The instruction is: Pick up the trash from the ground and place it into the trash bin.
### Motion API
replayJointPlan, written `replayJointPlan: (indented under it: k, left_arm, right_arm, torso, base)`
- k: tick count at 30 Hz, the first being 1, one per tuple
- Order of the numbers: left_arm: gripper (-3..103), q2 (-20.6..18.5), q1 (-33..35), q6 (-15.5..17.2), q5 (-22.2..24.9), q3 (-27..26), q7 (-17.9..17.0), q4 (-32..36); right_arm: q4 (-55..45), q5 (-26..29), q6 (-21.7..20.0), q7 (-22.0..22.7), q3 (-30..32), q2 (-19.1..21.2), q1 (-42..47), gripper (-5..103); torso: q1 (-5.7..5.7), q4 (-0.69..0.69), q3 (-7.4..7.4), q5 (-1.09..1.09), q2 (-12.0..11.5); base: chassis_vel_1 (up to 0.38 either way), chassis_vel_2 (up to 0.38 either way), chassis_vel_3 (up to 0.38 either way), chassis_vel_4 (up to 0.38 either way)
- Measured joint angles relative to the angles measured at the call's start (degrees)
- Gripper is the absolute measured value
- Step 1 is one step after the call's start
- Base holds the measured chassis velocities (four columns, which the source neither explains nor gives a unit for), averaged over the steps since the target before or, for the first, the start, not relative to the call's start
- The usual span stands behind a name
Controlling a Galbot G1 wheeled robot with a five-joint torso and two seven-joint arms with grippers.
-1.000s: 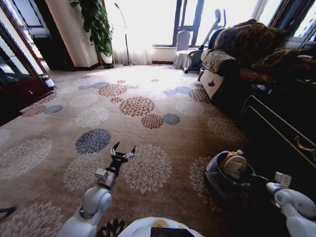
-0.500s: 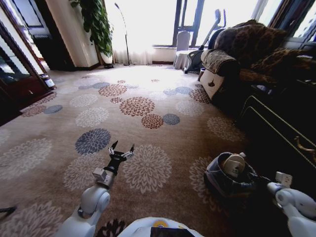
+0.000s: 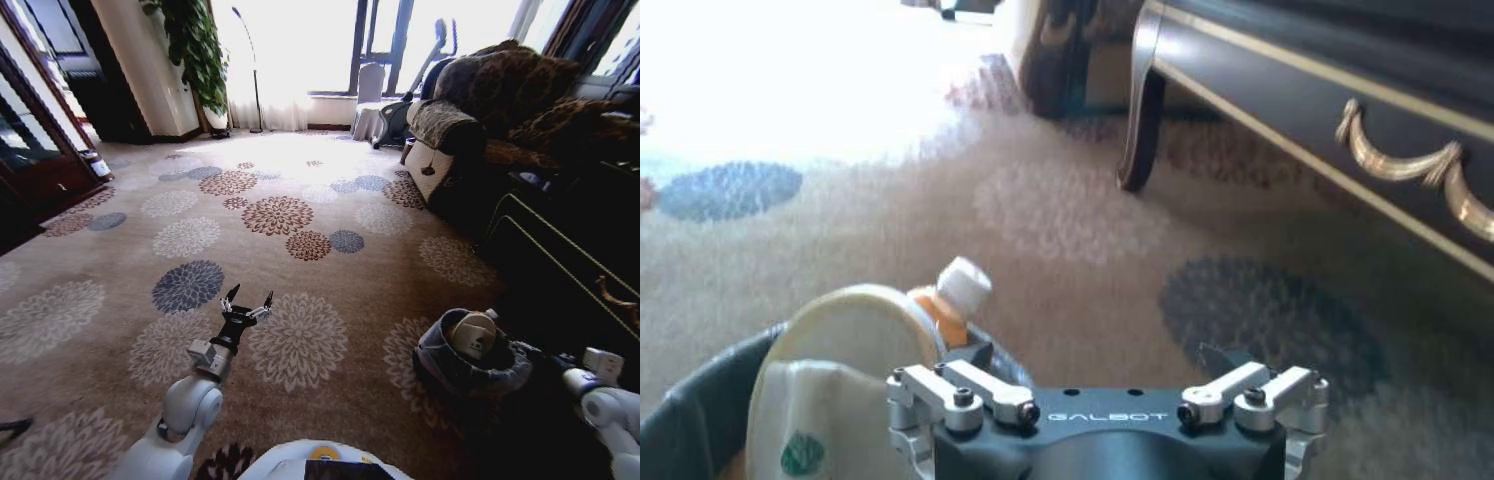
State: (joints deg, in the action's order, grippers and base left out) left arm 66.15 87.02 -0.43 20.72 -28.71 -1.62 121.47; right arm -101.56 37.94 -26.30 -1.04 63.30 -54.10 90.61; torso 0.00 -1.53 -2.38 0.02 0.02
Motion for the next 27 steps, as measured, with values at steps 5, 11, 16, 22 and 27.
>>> replayJointPlan:
  k: [5, 11, 16, 22, 27]
  left_arm:
    - [100, 0.23, 0.87, -0.06, -1.13, -0.19, -0.14, 0.00]
    - [100, 0.77, 4.64, -0.05, -5.82, -0.14, -0.93, 0.77]
    - [100, 1.39, 8.88, -0.62, -9.73, -0.46, -2.52, 2.12]
    - [100, 1.97, 11.62, -1.72, -10.30, -1.54, -4.42, 3.81]
    - [100, 1.73, 11.25, -1.82, -10.23, -1.74, -4.42, 4.46]
  right_arm:
    - [-10.67, -1.39, 7.48, 0.00, 1.15, -3.50, 3.90, 100]
    - [-22.43, -8.57, 15.70, -0.01, -8.84, -12.50, 3.62, 100]
    - [-21.86, -19.21, 21.24, -0.02, -20.10, -17.59, -1.21, 100]
    - [-21.89, -21.58, 22.01, -0.01, -24.25, -21.23, -2.30, 100]
    - [-20.80, -21.94, 23.43, 0.00, -22.74, -22.72, -1.48, 100]
  torso:
    - [0.00, -0.02, 0.00, -0.07, 0.00]
    - [0.00, 0.00, 0.00, -0.03, 0.00]
    - [0.00, -0.05, 0.00, -0.01, 0.00]
    - [0.00, -0.01, 0.00, -0.03, 0.00]
    - [0.00, -0.01, 0.00, -0.02, 0.00]
  base:
    - [0.000, 0.000, 0.000, 0.000]
    - [0.000, 0.000, 0.000, 0.000]
    - [0.000, 0.000, 0.000, 0.000]
    - [0.000, 0.000, 0.000, 0.000]
    - [0.000, 0.000, 0.000, 0.000]
